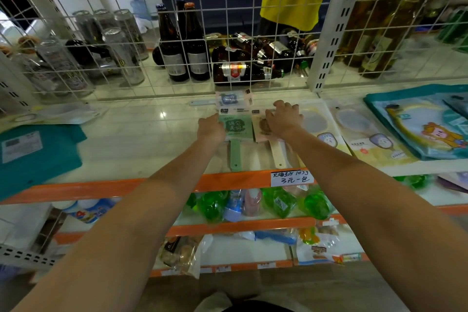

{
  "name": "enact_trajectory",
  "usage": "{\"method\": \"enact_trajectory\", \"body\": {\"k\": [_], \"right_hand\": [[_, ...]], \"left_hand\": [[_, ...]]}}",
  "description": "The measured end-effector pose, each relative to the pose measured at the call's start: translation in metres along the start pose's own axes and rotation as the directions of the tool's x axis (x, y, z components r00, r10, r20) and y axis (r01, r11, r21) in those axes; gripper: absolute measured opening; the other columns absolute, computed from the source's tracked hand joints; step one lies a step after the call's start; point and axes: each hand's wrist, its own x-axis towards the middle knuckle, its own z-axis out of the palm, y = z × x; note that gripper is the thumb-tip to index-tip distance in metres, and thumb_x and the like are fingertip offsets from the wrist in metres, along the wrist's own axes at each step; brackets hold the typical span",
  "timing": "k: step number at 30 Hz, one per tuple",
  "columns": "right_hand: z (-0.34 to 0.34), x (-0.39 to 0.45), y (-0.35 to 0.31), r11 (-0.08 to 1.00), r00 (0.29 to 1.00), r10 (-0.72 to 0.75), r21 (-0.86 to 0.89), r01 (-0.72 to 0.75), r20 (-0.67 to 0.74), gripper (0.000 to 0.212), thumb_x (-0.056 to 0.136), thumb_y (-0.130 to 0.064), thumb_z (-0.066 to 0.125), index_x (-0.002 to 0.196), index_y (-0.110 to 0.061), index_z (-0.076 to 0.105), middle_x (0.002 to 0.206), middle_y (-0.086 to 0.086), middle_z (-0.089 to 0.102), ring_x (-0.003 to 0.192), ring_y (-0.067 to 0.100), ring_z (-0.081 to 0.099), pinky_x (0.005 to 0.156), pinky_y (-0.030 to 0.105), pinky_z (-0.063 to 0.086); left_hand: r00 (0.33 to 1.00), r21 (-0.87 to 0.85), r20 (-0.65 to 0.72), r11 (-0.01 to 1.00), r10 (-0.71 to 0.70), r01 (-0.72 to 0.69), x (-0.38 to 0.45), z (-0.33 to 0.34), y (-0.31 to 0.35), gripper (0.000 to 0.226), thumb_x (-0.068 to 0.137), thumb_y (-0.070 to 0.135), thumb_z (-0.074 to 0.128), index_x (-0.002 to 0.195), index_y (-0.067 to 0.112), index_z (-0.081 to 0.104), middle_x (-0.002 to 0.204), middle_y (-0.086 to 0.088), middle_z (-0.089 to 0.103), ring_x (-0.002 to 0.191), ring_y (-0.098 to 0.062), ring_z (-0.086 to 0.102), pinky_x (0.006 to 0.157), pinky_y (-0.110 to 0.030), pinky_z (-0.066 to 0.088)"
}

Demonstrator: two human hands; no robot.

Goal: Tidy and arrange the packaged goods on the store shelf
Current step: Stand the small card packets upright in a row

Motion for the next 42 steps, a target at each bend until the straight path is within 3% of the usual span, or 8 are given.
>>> {"method": "enact_trajectory", "body": {"k": [9,19,25,31,35,38,42], "right_hand": [[0.000,0.007,-0.008,1.000,1.000,-0.003,-0.008,0.003,0.000,0.045,0.101,-0.036,0.034,0.137,-0.010,0.040,0.141,0.013,0.044,0.132,0.031,0.034,0.106,0.042,0.031],[-0.009,0.024,-0.024,0.999,0.998,-0.031,-0.011,0.030,-0.049,0.044,0.100,-0.034,0.036,0.138,-0.012,0.041,0.141,0.010,0.045,0.131,0.029,0.036,0.104,0.044,0.032],[-0.006,0.035,-0.030,0.999,0.999,-0.028,-0.042,0.027,-0.040,0.045,0.100,-0.034,0.038,0.140,-0.013,0.039,0.143,0.012,0.042,0.133,0.030,0.035,0.105,0.044,0.033],[0.000,0.043,-0.031,0.998,0.999,-0.012,-0.064,0.009,-0.035,0.044,0.099,-0.034,0.039,0.140,-0.016,0.040,0.142,0.010,0.043,0.131,0.029,0.037,0.104,0.043,0.034],[0.002,0.049,-0.030,0.997,1.000,0.002,-0.074,-0.004,-0.029,0.044,0.099,-0.035,0.039,0.139,-0.016,0.041,0.141,0.010,0.044,0.130,0.028,0.038,0.104,0.043,0.034],[0.002,0.053,-0.028,0.996,0.999,0.020,-0.082,-0.023,-0.027,0.045,0.099,-0.036,0.039,0.139,-0.015,0.042,0.141,0.010,0.044,0.130,0.028,0.038,0.103,0.043,0.035],[0.002,0.058,-0.029,0.992,0.999,0.046,-0.119,-0.048,-0.017,0.047,0.100,-0.037,0.036,0.141,-0.014,0.039,0.142,0.011,0.043,0.132,0.028,0.037,0.104,0.043,0.035]], "left_hand": [[1.000,0.127,0.001,0.992,-0.016,0.015,0.004,0.000,-0.004,0.037,0.100,0.023,0.038,0.132,0.010,0.051,0.131,-0.014,0.045,0.106,-0.030,0.058,0.086,-0.034,0.051],[0.967,0.317,-0.048,0.922,0.249,-0.222,0.043,-0.030,0.005,0.040,0.098,0.024,0.042,0.136,0.012,0.048,0.135,-0.016,0.047,0.123,-0.032,0.047,0.099,-0.039,0.041],[0.919,0.547,-0.029,0.776,0.392,-0.314,0.073,-0.039,0.002,0.040,0.097,0.018,0.043,0.137,0.017,0.049,0.130,-0.014,0.051,0.122,-0.031,0.046,0.096,-0.042,0.043],[0.897,0.753,0.089,0.560,0.432,-0.345,0.094,-0.034,-0.005,0.042,0.098,0.014,0.040,0.141,0.014,0.041,0.134,-0.012,0.050,0.122,-0.028,0.046,0.097,-0.039,0.041],[0.886,0.806,0.165,0.458,0.433,-0.374,0.107,-0.030,-0.006,0.035,0.098,0.016,0.037,0.130,0.010,0.051,0.129,-0.011,0.055,0.116,-0.028,0.052,0.095,-0.038,0.043],[0.903,0.793,0.191,0.481,0.385,-0.373,0.112,-0.026,-0.005,0.034,0.098,0.021,0.039,0.126,0.014,0.055,0.128,-0.009,0.057,0.118,-0.026,0.053,0.098,-0.039,0.043],[0.926,0.769,0.186,0.538,0.329,-0.345,0.118,-0.026,-0.001,0.032,0.096,0.016,0.047,0.125,0.006,0.054,0.124,-0.013,0.057,0.114,-0.029,0.056,0.091,-0.036,0.047]]}}
